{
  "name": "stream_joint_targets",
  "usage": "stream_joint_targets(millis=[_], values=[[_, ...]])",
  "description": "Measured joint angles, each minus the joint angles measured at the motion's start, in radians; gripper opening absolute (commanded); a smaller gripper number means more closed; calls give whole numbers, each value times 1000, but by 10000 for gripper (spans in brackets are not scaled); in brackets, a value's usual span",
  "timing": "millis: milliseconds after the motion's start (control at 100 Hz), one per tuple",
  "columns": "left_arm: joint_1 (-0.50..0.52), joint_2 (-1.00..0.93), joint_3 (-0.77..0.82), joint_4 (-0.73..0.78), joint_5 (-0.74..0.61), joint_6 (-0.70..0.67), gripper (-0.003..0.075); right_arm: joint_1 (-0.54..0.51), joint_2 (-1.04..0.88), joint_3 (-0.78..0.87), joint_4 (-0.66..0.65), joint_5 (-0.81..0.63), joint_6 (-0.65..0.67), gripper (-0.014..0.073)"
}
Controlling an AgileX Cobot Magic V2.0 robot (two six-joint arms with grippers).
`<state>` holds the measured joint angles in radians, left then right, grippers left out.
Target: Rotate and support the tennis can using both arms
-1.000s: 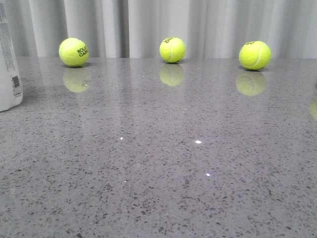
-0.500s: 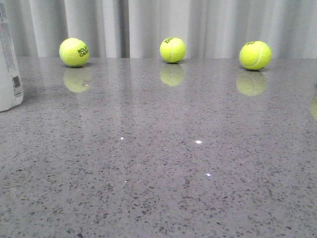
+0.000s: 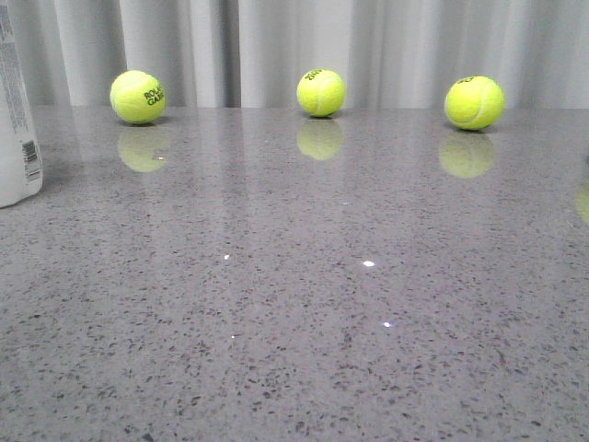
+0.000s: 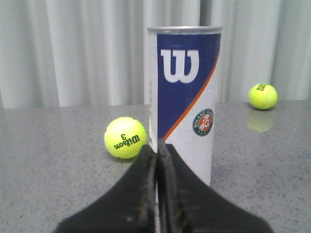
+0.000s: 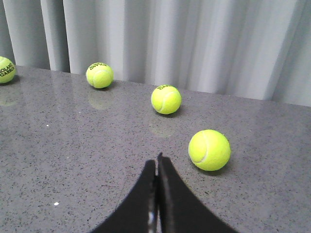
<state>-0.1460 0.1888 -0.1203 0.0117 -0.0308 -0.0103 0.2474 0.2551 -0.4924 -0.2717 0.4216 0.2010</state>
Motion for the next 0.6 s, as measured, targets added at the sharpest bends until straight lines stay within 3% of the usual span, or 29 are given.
stream_joint_targets(millis=[210,600], values=[[27,-136,117,72,4,-87,-21,0,0,0,0,0,0,-68],[98,-193,117,85,21,-97,-21,0,0,0,0,0,0,-68]])
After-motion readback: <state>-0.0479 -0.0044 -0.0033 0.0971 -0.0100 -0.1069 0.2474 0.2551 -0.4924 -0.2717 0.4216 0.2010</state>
